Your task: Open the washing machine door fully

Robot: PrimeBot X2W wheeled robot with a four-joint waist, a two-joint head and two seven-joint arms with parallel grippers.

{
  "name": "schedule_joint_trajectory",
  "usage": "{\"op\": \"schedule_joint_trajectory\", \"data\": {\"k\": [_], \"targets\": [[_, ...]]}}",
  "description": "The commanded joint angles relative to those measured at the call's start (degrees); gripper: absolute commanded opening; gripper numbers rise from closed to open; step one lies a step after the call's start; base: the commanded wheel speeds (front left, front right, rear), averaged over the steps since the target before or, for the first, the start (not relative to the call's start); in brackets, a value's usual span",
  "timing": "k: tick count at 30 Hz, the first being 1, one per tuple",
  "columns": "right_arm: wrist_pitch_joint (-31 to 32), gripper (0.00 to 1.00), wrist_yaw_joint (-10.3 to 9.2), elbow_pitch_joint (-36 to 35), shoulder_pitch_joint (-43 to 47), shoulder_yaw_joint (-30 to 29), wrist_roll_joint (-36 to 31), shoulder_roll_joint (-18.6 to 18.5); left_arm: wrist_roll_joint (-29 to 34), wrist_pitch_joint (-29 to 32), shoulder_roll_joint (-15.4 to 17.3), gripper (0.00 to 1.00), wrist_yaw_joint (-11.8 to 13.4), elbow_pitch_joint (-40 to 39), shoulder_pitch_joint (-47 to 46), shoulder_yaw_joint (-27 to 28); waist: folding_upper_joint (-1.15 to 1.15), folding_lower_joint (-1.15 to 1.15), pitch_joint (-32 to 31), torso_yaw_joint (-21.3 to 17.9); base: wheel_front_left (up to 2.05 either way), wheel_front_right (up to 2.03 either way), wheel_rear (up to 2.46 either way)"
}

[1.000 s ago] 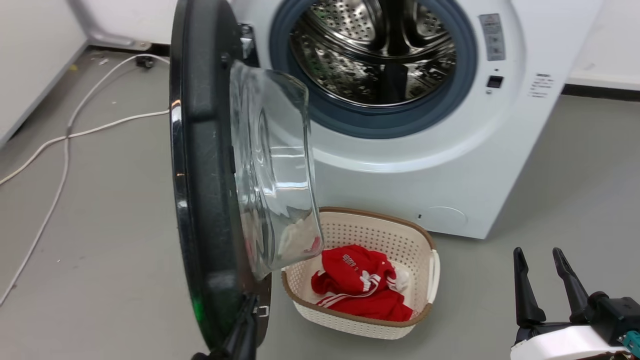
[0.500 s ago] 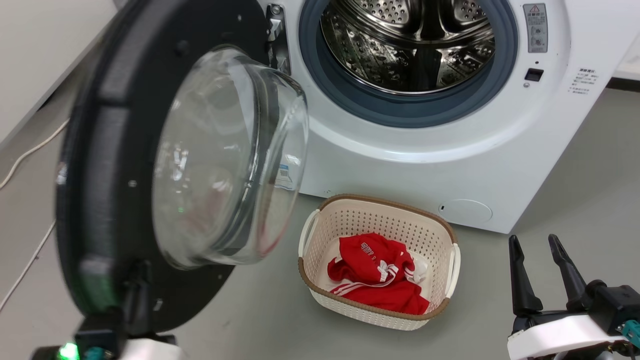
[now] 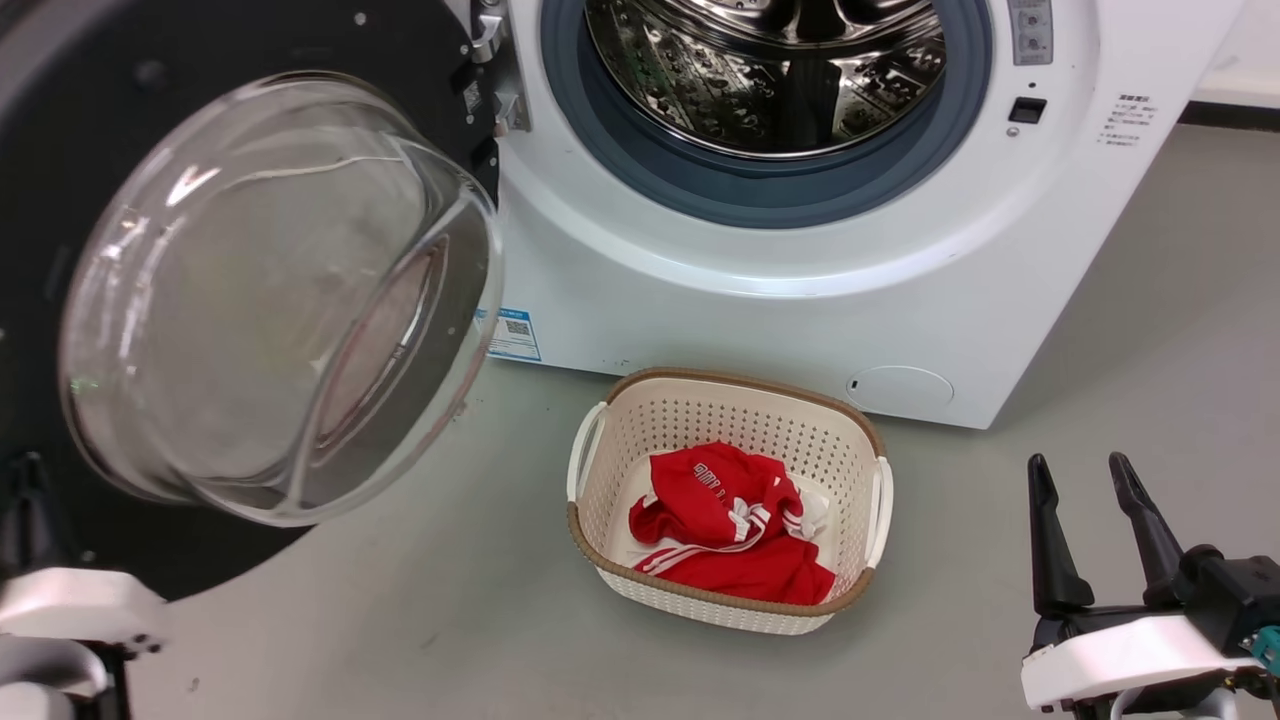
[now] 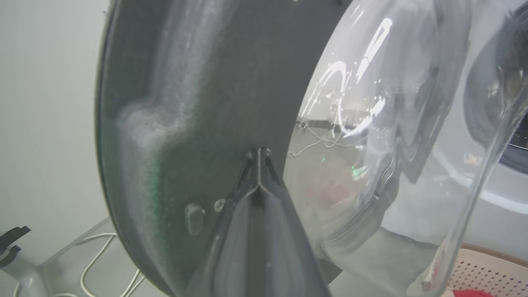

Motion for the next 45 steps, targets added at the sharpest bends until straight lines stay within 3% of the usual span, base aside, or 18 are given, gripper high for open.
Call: {"op": "schedule_joint_trajectory", "data": {"k": [1, 8, 15, 20, 28, 29, 30, 31, 32, 36, 45], "targets": [[0.2, 1.00, -0.02, -0.3, -0.9, 0.1, -0.2, 0.1, -0.8, -0.6, 1.2, 0.00, -0.6, 3.4, -1.8, 1.8, 0.00, -0.01, 0.4, -0.7, 0.00, 0.00, 0.00], [0.0, 1.00, -0.02, -0.1, -1.5, 0.1, -0.2, 0.1, -0.9, -1.5, 2.6, 0.00, -2.7, 12.4, -6.5, 4.1, 0.00, -0.01, 1.2, -1.8, 0.00, 0.00, 0.00], [-0.1, 1.00, -0.02, 0.6, -1.3, 0.2, 0.0, 0.1, 0.7, -1.6, 2.5, 0.00, -4.6, 14.7, -8.4, 6.4, 0.00, -0.01, 0.4, -2.2, 0.00, 0.00, 0.00], [-0.5, 1.00, -0.02, 1.3, -0.5, 0.3, 0.9, 0.1, 3.3, -1.6, -0.9, 0.00, -4.3, 10.3, -4.2, 10.2, 0.00, -0.01, -1.3, -2.8, 0.00, 0.00, 0.00], [-0.8, 1.00, -0.02, 2.1, 1.3, 0.1, 1.6, 0.1, 8.4, -1.6, -10.2, 0.00, -4.2, -1.6, 6.7, 13.6, 0.00, -0.01, -4.4, -3.1, 0.00, 0.00, 0.00], [-0.6, 1.00, -0.02, 1.8, 1.4, 0.3, 1.3, 0.1, 10.4, -1.6, -13.5, 0.60, -5.0, -5.5, 9.2, 12.5, 0.00, -0.01, -4.7, -3.1, 0.00, 0.00, 0.00], [-0.4, 1.00, -0.02, 1.7, 1.4, 0.3, 1.1, 0.1, 10.8, -1.6, -14.7, 0.88, -5.4, -6.1, 9.8, 12.1, 0.00, -0.01, -4.8, -3.1, 0.00, 0.00, 0.00], [-0.3, 1.00, -0.02, 1.5, 1.4, 0.2, 0.8, 0.1, 11.5, -1.6, -15.7, 1.00, -5.7, -6.9, 10.3, 11.5, 0.00, -0.01, -4.8, -3.1, 0.00, 0.00, 0.00], [-0.2, 1.00, -0.02, 1.0, 1.1, -0.1, 0.3, 0.1, 13.6, -1.6, -17.9, 1.00, -6.6, -9.1, 10.8, 9.2, 0.00, -0.01, -4.8, -3.3, 0.00, 0.00, 0.00], [0.2, 1.00, -0.02, 0.3, 0.8, -0.2, -0.6, 0.1, 15.9, -1.6, -19.8, 1.00, -8.0, -11.1, 10.3, 5.9, 0.00, -0.01, -4.8, -4.2, 0.00, 0.00, 0.00], [0.6, 1.00, -0.02, -1.3, 0.0, 0.3, -3.1, 0.1, 20.6, -1.5, -21.2, 1.00, -11.9, -9.3, 4.7, -3.1, 0.00, -0.01, -4.4, -7.6, 0.00, 0.00, 0.00]]}}
